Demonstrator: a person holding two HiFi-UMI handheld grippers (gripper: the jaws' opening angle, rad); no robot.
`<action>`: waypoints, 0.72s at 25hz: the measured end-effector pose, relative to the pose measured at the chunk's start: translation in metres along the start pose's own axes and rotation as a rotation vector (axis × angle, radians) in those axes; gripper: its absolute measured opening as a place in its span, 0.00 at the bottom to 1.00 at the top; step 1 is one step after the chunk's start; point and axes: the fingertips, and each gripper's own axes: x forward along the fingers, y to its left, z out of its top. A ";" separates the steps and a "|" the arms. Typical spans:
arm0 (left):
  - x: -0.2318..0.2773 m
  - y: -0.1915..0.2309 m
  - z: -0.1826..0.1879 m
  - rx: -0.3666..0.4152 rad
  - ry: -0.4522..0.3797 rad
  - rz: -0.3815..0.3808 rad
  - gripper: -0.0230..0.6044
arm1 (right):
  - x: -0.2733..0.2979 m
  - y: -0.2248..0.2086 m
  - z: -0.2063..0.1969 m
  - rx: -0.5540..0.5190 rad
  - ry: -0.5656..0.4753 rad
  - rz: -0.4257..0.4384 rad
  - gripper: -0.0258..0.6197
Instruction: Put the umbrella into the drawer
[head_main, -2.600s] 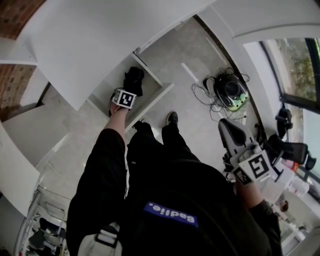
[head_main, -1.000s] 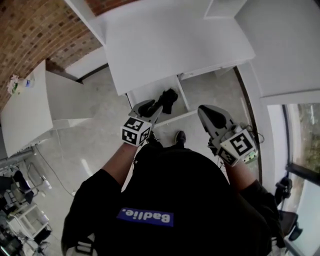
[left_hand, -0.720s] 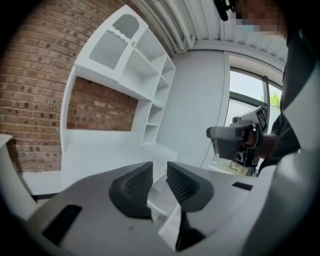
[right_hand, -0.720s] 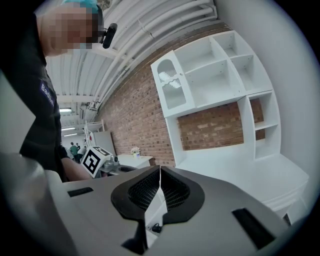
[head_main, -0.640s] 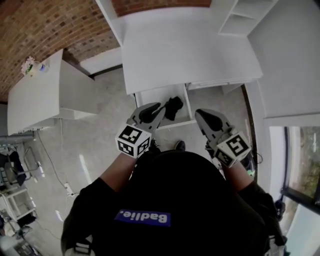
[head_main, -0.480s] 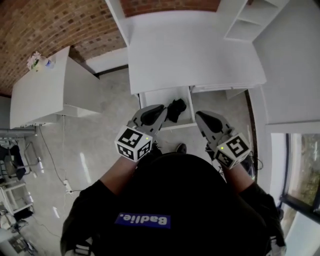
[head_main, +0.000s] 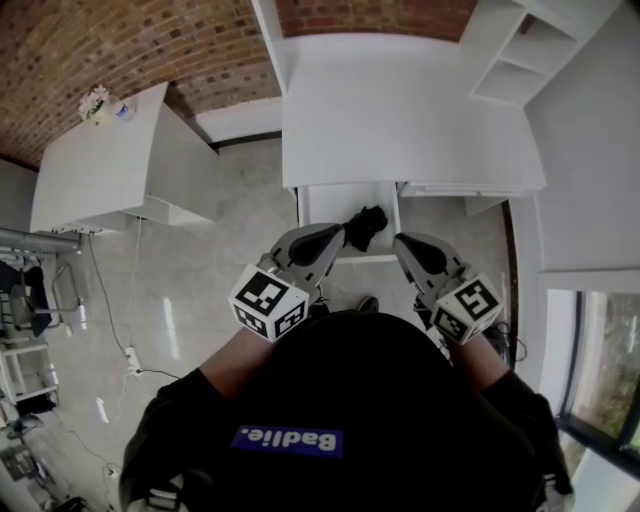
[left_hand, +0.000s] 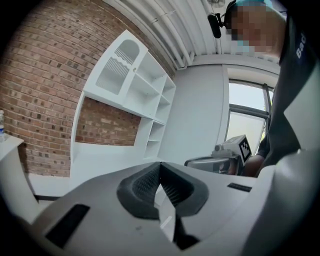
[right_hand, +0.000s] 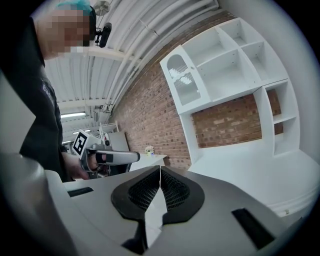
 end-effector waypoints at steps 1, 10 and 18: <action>-0.002 -0.001 0.002 -0.001 -0.006 0.003 0.04 | 0.000 0.002 0.000 0.001 0.001 0.003 0.09; -0.014 -0.003 0.004 -0.001 -0.026 0.008 0.04 | 0.002 0.017 -0.003 -0.012 0.013 0.030 0.09; -0.017 -0.002 0.000 -0.004 -0.025 0.004 0.04 | 0.002 0.020 -0.007 -0.010 0.025 0.019 0.09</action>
